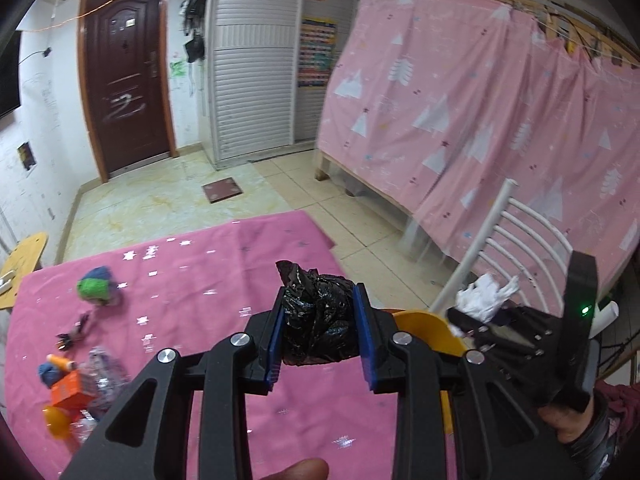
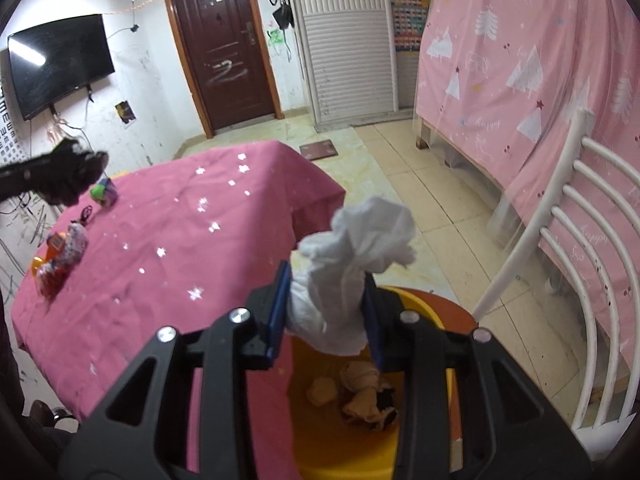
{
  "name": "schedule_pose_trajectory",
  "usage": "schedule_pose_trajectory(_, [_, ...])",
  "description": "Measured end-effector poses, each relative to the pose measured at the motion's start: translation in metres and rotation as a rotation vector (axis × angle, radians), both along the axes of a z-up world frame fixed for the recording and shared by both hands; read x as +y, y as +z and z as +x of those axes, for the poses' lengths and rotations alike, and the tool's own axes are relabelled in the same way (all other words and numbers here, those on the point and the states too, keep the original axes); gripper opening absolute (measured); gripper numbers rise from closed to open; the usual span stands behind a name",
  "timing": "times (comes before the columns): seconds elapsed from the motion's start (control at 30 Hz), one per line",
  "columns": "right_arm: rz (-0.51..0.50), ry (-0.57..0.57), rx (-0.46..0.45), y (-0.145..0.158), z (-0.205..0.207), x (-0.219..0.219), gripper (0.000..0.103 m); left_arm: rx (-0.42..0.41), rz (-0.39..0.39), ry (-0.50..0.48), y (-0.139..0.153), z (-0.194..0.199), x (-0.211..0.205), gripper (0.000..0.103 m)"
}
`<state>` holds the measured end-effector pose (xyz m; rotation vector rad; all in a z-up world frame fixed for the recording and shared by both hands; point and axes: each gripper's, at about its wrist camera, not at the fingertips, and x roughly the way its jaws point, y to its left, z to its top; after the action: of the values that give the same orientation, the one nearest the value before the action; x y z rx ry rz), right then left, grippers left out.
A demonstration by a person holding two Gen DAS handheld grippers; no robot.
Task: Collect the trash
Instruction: 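Carry the black and white plastic bags over the yellow bin with both tools, then open both tools to drop the black and white bags into the bin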
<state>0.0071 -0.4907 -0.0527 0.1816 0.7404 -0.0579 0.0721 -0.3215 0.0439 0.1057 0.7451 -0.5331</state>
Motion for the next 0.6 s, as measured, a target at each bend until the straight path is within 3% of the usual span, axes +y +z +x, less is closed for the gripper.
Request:
schedule_pose_trajectory(0.23, [0.044,-0.01,0.041,-0.023,-0.007,-0.016,0.036,0.047,0.021,-0.078,-0.022,-0.003,-0.051,0.024])
schedule_pose_trajectory(0.5, [0.066,-0.01,0.057,-0.033,-0.013,-0.022,0.047,0.098,0.023,-0.118,-0.042,0.0,-0.094,0.025])
schedule_pose_trajectory(0.53, [0.069,-0.012,0.057,-0.034,-0.015,-0.024,0.049,0.103,0.02,-0.122,-0.043,0.001,-0.095,0.029])
schedule_pose_trajectory(0.6, [0.072,-0.018,0.057,-0.034,-0.016,-0.025,0.051,0.121,0.022,-0.128,-0.047,0.004,-0.101,0.048])
